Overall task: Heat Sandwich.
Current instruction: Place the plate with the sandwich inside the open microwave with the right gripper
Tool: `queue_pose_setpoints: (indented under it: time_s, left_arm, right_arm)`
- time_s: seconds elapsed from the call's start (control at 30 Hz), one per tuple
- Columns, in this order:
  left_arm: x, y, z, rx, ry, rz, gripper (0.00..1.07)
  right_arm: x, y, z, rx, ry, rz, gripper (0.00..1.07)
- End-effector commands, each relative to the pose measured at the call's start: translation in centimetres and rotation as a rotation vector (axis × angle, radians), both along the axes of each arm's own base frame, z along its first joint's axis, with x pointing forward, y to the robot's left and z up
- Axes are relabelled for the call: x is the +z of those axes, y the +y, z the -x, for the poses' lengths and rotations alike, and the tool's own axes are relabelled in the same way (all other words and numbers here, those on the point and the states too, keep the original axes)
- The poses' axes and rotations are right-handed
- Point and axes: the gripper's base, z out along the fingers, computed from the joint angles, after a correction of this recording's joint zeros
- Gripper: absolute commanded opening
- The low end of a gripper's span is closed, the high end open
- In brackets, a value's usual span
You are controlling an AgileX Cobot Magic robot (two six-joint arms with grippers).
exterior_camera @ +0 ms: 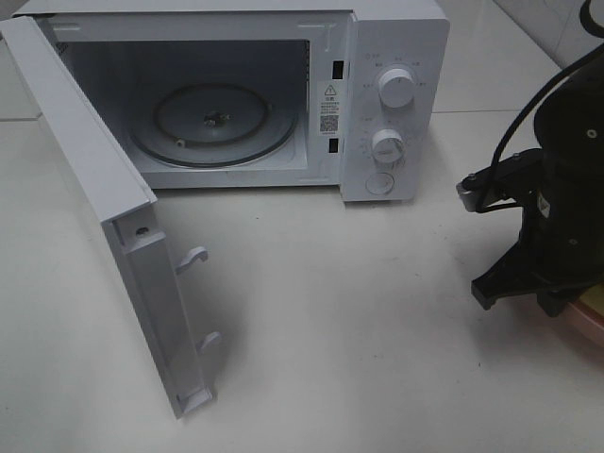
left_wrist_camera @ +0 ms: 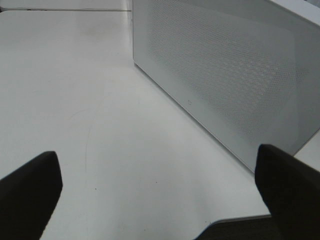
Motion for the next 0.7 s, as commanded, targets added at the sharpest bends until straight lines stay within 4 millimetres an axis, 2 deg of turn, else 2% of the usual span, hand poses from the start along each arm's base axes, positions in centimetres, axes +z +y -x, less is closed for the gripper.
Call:
queue_pose_setpoints:
  time_s: [0.03, 0.27, 0.4, 0.7]
  left_arm:
    - [0.0, 0.0, 0.2, -0.006, -0.018, 0.010, 0.98]
    - [0.0, 0.0, 0.2, -0.006, -0.018, 0.010, 0.98]
    - [0.0, 0.0, 0.2, -0.006, -0.018, 0.010, 0.98]
    - [0.0, 0.0, 0.2, -0.006, -0.018, 0.010, 0.98]
  right_arm:
    - [0.6, 0.0, 0.4, 0.015, 0.009, 0.042, 0.00]
    - [1.7, 0.7, 1.1, 0.044, -0.009, 0.043, 0.00]
    - [3.3, 1.1, 1.9, 0.073, -0.036, 0.047, 0.00]
    - [4.7, 2.5, 3.3, 0.136, -0.059, 0.047, 0.00]
